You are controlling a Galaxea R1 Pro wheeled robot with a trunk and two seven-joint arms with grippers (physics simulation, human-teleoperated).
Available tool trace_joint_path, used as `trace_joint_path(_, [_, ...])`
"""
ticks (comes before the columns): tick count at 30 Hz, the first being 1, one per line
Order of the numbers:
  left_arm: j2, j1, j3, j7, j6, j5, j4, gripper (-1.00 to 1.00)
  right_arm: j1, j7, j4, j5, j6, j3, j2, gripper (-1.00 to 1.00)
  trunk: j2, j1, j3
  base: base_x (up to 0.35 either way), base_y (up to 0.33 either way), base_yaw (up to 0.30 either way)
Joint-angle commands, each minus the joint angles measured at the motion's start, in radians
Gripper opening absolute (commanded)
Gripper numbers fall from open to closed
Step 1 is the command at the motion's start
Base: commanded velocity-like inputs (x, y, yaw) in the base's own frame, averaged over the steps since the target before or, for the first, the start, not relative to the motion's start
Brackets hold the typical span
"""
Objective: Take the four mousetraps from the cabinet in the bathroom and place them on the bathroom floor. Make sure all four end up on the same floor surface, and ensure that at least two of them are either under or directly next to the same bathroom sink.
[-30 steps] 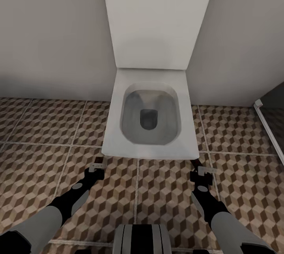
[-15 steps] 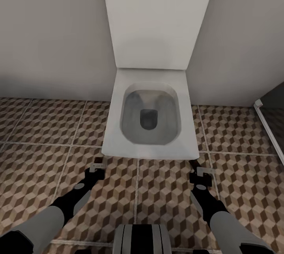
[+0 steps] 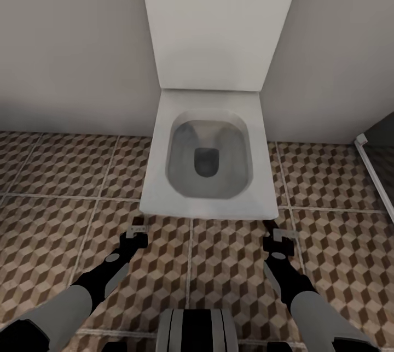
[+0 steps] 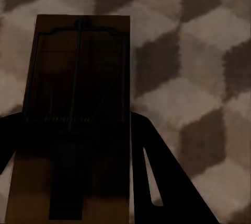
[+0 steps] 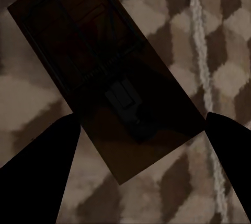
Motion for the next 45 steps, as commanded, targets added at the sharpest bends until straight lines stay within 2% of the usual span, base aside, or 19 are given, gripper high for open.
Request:
trace_joint_path(1, [0.001, -0.001, -0.008, 0.007, -0.004, 0.004, 0.001, -1.0, 0.0, 0.001, -0.001, 0.01, 0.0, -0.008, 0.002, -1.0, 0.0, 0.0, -0.004, 0.0, 0.0, 0.0])
trace_joint_path(6, [0.004, -0.001, -0.008, 0.007, -0.005, 0.006, -0.002, -1.0, 0.0, 0.003, -0.004, -0.003, -0.001, -0.008, 0.002, -1.0, -0.002, 0.002, -0.024, 0.0, 0.0, 0.0])
trace_joint_path(31, [0.002, -0.001, -0.016, 0.014, -0.009, -0.006, -0.019, -1.0, 0.0, 0.011, 0.002, -0.012, -0.012, -0.007, 0.003, -1.0, -0.002, 0.002, -0.024, 0.0, 0.0, 0.0])
trace_joint_path(36, [0.002, -0.001, -0.021, 0.079, -0.025, -0.009, -0.024, -1.0, 0.0, 0.013, 0.006, -0.012, -0.014, -0.006, 0.001, -1.0, -0.002, 0.002, -0.024, 0.0, 0.0, 0.0])
trace_joint_path(39, [0.001, -0.001, -0.015, 0.111, -0.085, -0.004, -0.023, -1.0, 0.0, 0.013, 0.007, -0.012, -0.015, -0.006, -0.001, -1.0, -0.002, 0.002, -0.024, 0.0, 0.0, 0.0])
trace_joint_path(41, [0.001, -0.001, -0.013, 0.116, -0.098, 0.0, -0.023, -1.0, 0.0, 0.014, 0.007, -0.012, -0.015, -0.006, -0.002, -1.0, -0.002, 0.002, -0.024, 0.0, 0.0, 0.0])
trace_joint_path(45, [0.002, -0.001, -0.014, 0.118, -0.061, 0.002, -0.033, -1.0, 0.0, 0.014, 0.008, -0.012, -0.016, -0.007, -0.004, -1.0, -0.002, 0.002, -0.024, 0.0, 0.0, 0.0])
